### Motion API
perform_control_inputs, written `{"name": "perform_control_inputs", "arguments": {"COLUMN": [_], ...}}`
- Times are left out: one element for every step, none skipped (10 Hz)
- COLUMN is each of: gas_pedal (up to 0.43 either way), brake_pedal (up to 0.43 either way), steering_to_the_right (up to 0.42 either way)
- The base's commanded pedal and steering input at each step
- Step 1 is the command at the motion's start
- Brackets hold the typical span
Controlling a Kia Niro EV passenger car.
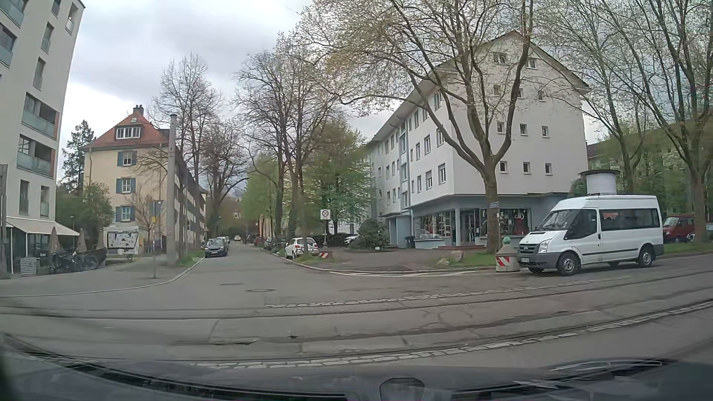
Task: Follow the waypoints while adhering to traffic rules and regulations
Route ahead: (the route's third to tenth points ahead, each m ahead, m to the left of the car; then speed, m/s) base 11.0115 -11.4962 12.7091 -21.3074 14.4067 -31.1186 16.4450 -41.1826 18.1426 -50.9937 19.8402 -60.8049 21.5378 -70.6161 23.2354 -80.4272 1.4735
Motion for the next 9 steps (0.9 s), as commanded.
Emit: {"name": "perform_control_inputs", "arguments": {"gas_pedal": [0.0, 0.0, 0.0, 0.0, 0.0, 0.0, 0.0, 0.0, 0.0], "brake_pedal": [0.0, 0.0, 0.0, 0.0, 0.0, 0.0, 0.0, 0.0, 0.0], "steering_to_the_right": [0.463, 0.479, 0.493, 0.5, 0.5, 0.501, 0.501, 0.501, 0.501]}}
